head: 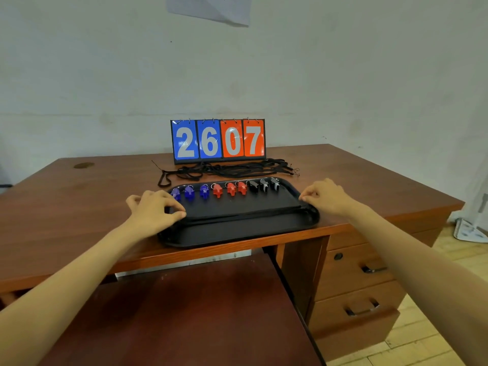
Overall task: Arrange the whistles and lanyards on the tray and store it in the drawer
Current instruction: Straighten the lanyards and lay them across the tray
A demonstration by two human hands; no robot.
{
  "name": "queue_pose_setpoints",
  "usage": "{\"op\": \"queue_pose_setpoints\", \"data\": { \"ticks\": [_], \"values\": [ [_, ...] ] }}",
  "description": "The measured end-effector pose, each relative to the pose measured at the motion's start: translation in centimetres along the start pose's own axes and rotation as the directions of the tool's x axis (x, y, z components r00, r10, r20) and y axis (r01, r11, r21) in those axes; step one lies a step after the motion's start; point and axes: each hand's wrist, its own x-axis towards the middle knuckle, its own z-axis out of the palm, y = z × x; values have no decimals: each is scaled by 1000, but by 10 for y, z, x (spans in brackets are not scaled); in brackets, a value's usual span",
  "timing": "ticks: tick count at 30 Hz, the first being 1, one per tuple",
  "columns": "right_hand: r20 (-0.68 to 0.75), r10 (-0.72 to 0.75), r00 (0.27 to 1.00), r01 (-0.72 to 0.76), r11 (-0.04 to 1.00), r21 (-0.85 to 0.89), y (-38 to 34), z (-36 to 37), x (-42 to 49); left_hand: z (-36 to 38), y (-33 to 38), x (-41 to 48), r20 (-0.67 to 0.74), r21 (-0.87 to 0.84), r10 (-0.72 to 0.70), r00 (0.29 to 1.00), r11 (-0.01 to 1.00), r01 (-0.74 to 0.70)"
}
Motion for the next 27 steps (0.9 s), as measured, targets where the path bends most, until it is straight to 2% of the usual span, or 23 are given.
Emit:
{"op": "queue_pose_setpoints", "data": {
  "ticks": [2,4,6,10,16,23,27],
  "values": [
    [-22,-67,998,65,995,-81,-4,0,-1,1,2,-2,22,2,87,996,996,-87],
    [35,-136,990,140,979,-149,-9,1,-3,0,6,-4,60,-17,143,988,990,-142],
    [93,-156,983,172,965,-196,-11,3,-5,2,8,-7,82,-53,145,986,989,-141],
    [88,-148,985,163,967,-198,-9,6,-8,3,5,-10,84,-95,118,989,989,-110],
    [81,-131,988,142,978,-152,-5,6,-7,1,10,-12,92,-84,114,989,991,-106],
    [14,-170,985,170,985,-5,-15,6,8,-10,37,13,57,-116,130,990,986,-123],
    [-58,-68,996,74,992,107,-11,-3,33,-5,75,54,56,-146,194,979,972,-184]
  ]
}}
